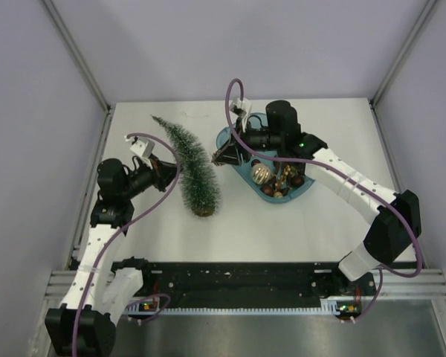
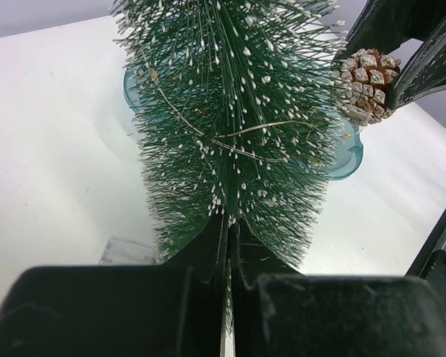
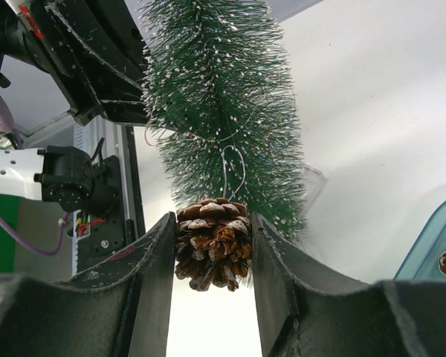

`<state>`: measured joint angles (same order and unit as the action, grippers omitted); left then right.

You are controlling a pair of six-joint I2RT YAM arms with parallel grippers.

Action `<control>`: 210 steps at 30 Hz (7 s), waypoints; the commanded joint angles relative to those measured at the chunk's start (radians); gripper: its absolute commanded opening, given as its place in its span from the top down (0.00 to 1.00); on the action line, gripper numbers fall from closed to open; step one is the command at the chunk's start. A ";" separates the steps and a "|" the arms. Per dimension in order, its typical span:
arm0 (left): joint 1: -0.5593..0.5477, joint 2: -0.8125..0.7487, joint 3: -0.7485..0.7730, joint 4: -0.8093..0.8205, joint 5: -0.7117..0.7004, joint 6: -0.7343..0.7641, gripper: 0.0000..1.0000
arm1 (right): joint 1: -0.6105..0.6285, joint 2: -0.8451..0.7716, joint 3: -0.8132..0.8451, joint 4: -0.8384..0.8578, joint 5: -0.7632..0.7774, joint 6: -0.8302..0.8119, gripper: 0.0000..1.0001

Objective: Decorate the small christmas tree

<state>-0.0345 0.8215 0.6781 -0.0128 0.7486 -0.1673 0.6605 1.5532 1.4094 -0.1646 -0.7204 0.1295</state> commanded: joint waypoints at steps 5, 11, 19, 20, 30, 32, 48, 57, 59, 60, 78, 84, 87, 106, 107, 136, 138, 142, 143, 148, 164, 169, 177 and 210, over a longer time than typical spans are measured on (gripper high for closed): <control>0.004 -0.031 0.001 0.025 0.103 0.006 1.00 | -0.004 -0.033 0.028 0.004 -0.031 -0.034 0.99; 0.004 -0.068 0.037 -0.076 0.265 -0.014 1.00 | -0.004 -0.091 -0.016 -0.010 -0.065 -0.036 0.99; 0.002 -0.122 0.040 -0.121 0.354 -0.063 1.00 | 0.014 -0.151 -0.033 -0.055 -0.068 -0.065 0.99; 0.004 -0.128 0.040 -0.125 0.353 -0.061 1.00 | 0.017 -0.154 -0.035 -0.056 -0.065 -0.065 0.99; 0.005 -0.151 0.012 -0.131 0.328 -0.054 1.00 | 0.057 -0.183 -0.073 -0.053 -0.041 -0.059 0.99; 0.004 -0.159 0.008 -0.147 0.321 -0.038 1.00 | 0.060 -0.197 -0.089 -0.049 -0.034 -0.059 0.99; 0.004 -0.180 0.003 -0.227 0.321 0.034 1.00 | 0.063 -0.245 -0.104 -0.001 -0.034 -0.039 0.99; 0.004 -0.188 -0.003 -0.222 0.327 0.031 1.00 | 0.062 -0.194 -0.067 0.028 -0.063 -0.025 0.99; 0.004 -0.190 -0.006 -0.223 0.328 0.032 1.00 | 0.063 -0.186 -0.066 0.034 -0.071 -0.024 0.99; 0.004 -0.193 -0.008 -0.222 0.328 0.032 1.00 | 0.064 -0.182 -0.067 0.036 -0.080 -0.019 0.99; 0.004 -0.199 -0.014 -0.204 0.333 0.017 1.00 | 0.102 -0.176 -0.032 0.002 0.015 -0.068 1.00; 0.004 -0.202 -0.012 -0.205 0.337 0.017 1.00 | 0.100 -0.159 -0.039 -0.001 0.056 -0.076 1.00; 0.004 -0.202 -0.012 -0.205 0.340 0.015 1.00 | 0.100 -0.150 -0.061 -0.010 0.094 -0.090 1.00; 0.004 -0.193 -0.012 -0.170 0.342 -0.014 1.00 | 0.103 -0.237 -0.147 -0.009 -0.011 -0.059 1.00; 0.004 -0.191 -0.009 -0.168 0.342 -0.014 1.00 | 0.103 -0.245 -0.144 -0.003 -0.017 -0.056 1.00; 0.004 -0.199 -0.012 -0.176 0.359 -0.005 1.00 | 0.082 -0.200 -0.119 0.155 0.118 -0.007 1.00; 0.004 -0.200 -0.012 -0.177 0.359 -0.005 1.00 | 0.080 -0.191 -0.124 0.155 0.124 -0.007 1.00; 0.004 -0.202 -0.012 -0.176 0.359 -0.005 1.00 | 0.079 -0.180 -0.135 0.155 0.134 -0.007 1.00; 0.002 -0.202 -0.011 -0.177 0.359 -0.005 1.00 | 0.077 -0.179 -0.141 0.155 0.139 -0.008 1.00; 0.002 -0.203 -0.014 -0.173 0.353 -0.009 1.00 | 0.074 -0.194 -0.168 0.142 0.128 -0.010 1.00; 0.004 -0.202 -0.025 -0.141 0.333 -0.060 1.00 | 0.091 -0.275 -0.260 0.142 0.062 0.019 1.00; 0.002 -0.200 -0.031 -0.124 0.327 -0.077 1.00 | 0.093 -0.291 -0.265 0.142 0.044 0.025 1.00; 0.004 -0.200 -0.037 -0.119 0.325 -0.086 1.00 | 0.105 -0.300 -0.316 0.181 0.044 0.047 0.98; 0.004 -0.203 -0.048 -0.101 0.322 -0.104 1.00 | 0.106 -0.311 -0.412 0.229 0.076 0.073 0.85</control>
<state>-0.0334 0.6361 0.6315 -0.1768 1.0584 -0.2623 0.7528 1.2835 1.0054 0.0399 -0.6373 0.2127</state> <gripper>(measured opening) 0.021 0.399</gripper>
